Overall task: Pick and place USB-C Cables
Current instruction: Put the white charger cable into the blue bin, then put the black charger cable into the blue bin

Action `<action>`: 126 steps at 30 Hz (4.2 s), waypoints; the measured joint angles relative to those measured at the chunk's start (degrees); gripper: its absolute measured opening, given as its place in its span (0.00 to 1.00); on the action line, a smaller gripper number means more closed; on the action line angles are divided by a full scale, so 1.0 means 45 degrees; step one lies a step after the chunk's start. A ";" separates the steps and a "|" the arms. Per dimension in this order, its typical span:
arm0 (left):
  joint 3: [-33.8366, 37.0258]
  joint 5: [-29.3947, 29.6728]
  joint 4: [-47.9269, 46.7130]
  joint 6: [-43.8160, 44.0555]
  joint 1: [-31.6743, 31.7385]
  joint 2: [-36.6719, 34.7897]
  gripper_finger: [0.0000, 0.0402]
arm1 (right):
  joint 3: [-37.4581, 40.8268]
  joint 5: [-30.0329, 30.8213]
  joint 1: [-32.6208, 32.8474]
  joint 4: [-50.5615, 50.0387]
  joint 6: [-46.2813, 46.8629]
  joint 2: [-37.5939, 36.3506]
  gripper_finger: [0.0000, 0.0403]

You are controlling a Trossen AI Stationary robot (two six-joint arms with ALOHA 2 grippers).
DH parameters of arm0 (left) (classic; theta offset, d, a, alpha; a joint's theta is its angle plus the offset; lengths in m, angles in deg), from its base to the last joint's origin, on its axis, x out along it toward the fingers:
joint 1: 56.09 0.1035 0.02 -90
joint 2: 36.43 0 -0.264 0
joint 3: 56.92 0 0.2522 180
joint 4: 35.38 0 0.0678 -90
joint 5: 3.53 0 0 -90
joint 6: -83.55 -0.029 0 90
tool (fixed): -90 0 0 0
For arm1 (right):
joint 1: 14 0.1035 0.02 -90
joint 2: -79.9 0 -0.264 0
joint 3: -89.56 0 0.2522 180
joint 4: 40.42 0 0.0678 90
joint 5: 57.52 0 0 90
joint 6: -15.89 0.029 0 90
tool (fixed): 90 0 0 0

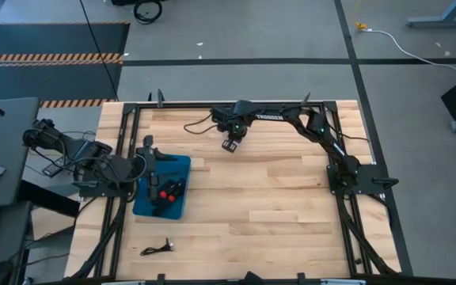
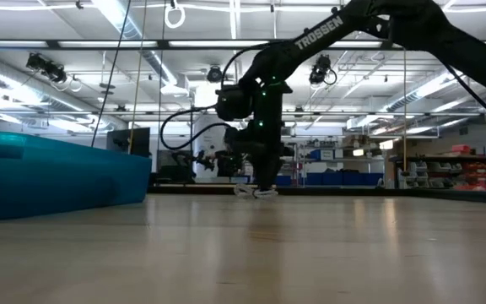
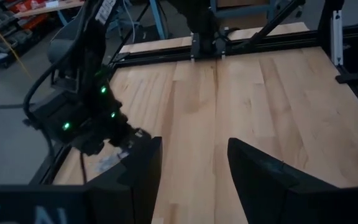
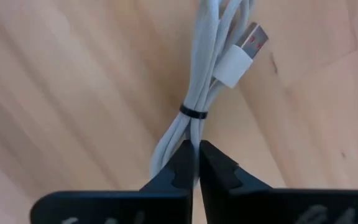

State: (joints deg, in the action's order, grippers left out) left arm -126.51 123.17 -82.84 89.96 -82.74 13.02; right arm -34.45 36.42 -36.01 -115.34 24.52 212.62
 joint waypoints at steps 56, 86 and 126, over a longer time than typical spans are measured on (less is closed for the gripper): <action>-0.0010 0.0162 0.4122 -0.1939 -0.0019 0.0865 0.53 | -0.0028 0.2147 0.6934 0.6799 -0.5940 -0.5348 0.02; 0.0000 -0.5660 -0.7279 1.0994 0.0034 0.1334 0.09 | -0.0028 0.1188 0.6817 0.2034 -0.3469 -0.5338 0.45; -0.0029 -0.8604 -0.4127 1.1668 -0.3203 0.4411 0.47 | 0.2070 0.0974 0.8525 -0.0285 -0.1477 -0.5328 0.45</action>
State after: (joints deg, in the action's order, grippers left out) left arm -126.64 84.45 -101.41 142.47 -97.16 32.87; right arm -25.13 40.81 2.35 -116.62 17.87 188.65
